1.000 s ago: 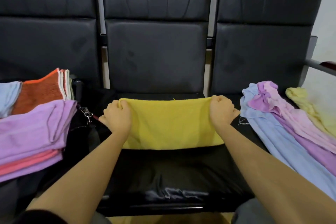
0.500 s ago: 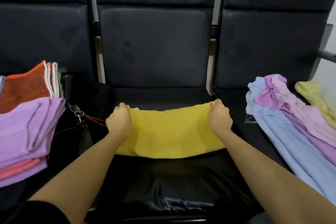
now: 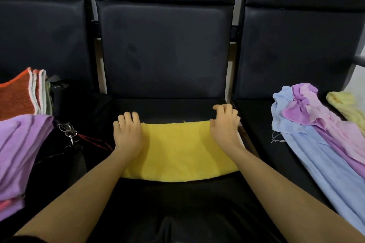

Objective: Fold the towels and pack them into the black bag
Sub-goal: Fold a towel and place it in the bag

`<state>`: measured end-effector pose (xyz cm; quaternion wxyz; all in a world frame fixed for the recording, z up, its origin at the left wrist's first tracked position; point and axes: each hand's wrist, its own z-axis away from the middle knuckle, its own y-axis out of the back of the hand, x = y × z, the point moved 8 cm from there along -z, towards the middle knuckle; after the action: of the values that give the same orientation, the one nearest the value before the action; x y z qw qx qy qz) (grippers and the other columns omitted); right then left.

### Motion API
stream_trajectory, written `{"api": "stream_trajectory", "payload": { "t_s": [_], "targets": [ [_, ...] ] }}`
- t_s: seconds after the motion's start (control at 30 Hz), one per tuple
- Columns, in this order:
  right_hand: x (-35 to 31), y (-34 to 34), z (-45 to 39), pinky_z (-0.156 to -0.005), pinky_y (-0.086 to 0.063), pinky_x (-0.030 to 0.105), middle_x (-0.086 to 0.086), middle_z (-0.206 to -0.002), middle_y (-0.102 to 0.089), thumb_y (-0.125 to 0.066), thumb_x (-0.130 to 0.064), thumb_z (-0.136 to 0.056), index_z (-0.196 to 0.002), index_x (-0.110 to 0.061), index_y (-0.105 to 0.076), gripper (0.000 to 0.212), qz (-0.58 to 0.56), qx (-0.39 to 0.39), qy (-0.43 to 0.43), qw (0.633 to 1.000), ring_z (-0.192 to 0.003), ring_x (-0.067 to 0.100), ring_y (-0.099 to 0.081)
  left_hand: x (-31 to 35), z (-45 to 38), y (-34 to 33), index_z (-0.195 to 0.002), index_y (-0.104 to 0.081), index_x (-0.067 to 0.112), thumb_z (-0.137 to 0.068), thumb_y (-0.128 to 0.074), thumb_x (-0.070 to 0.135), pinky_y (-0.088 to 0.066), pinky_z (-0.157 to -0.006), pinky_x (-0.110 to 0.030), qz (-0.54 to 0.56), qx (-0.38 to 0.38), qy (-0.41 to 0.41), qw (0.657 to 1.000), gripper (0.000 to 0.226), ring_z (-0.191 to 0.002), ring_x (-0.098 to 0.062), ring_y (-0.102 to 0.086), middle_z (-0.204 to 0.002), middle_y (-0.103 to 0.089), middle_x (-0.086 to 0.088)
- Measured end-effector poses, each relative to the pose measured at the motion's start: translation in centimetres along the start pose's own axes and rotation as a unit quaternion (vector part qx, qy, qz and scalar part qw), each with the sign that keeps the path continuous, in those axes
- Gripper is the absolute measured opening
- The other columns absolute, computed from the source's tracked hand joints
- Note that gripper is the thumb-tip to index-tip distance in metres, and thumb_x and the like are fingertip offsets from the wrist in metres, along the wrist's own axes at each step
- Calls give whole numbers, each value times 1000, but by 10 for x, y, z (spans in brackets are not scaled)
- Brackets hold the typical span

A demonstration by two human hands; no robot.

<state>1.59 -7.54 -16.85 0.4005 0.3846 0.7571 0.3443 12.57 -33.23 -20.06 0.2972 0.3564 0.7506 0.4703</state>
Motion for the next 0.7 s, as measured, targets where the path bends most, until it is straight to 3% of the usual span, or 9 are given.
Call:
{"api": "stream_trajectory", "payload": {
  "t_s": [0.13, 0.2, 0.27, 0.33, 0.43, 0.53, 0.7],
  "targets": [
    [-30, -29, 20, -97, -34, 28, 1, -130, -48, -51, -16, -95, -131, -18, -49, 36, -88, -103, 73, 988, -117, 18, -43, 13, 23, 8, -99, -56, 8, -76, -59, 13, -42, -72, -36, 3, 13, -13, 1000, 23, -85, -29, -53, -97, -55, -11],
    [-39, -47, 35, -106, -31, 34, 1, -142, -41, -44, -25, -99, -140, -21, -41, 41, -92, -182, 93, 974, -129, 20, -38, 17, 36, 12, -94, -54, 10, -78, -56, 10, -40, -77, -36, 20, -22, -13, 999, 16, -90, -30, -52, -97, -53, -10],
    [-37, -63, 51, -115, -19, 40, 1, -155, -25, -33, -35, -102, -147, -26, -30, 46, -35, -276, 105, 955, -141, 22, -23, 18, 48, 10, -101, -49, 10, -87, -45, 10, -38, -88, -36, 29, -74, -2, 997, 15, -101, -30, -50, -106, -51, -10],
    [-28, -66, 61, -117, -11, 41, 2, -158, -16, -26, -38, -103, -148, -27, -30, 46, 19, -318, 110, 941, -145, 20, -13, 17, 57, 4, -114, -45, 10, -92, -37, 14, -38, -95, -35, -22, -123, -9, 992, 23, -111, -30, -48, -120, -48, -12],
    [-14, -47, 63, -114, -17, 41, 2, -149, -34, -27, -35, -103, -138, -23, -44, 41, 21, -311, 71, 948, -138, 19, -28, 12, 66, -3, -123, -42, 8, -95, -39, 15, -44, -89, -33, -65, -181, -31, 981, 29, -112, -30, -52, -126, -49, -16],
    [-3, -32, 65, -111, -23, 40, -1, -136, -44, -32, -33, -102, -129, -22, -50, 34, 37, -294, 55, 954, -127, 19, -40, 13, 78, -2, -123, -42, 8, -97, -38, 15, -45, -85, -30, -59, -174, -46, 982, 27, -108, -26, -56, -122, -54, -13],
    [2, -33, 78, -115, -14, 43, -1, -145, -36, -32, -34, -101, -135, -24, -43, 37, 86, -257, 82, 959, -138, 18, -27, 11, 91, -8, -133, -36, 2, -99, -32, 29, -43, -90, -33, 8, -153, 45, 987, 44, -108, -26, -57, -124, -55, -14]
  ]
}}
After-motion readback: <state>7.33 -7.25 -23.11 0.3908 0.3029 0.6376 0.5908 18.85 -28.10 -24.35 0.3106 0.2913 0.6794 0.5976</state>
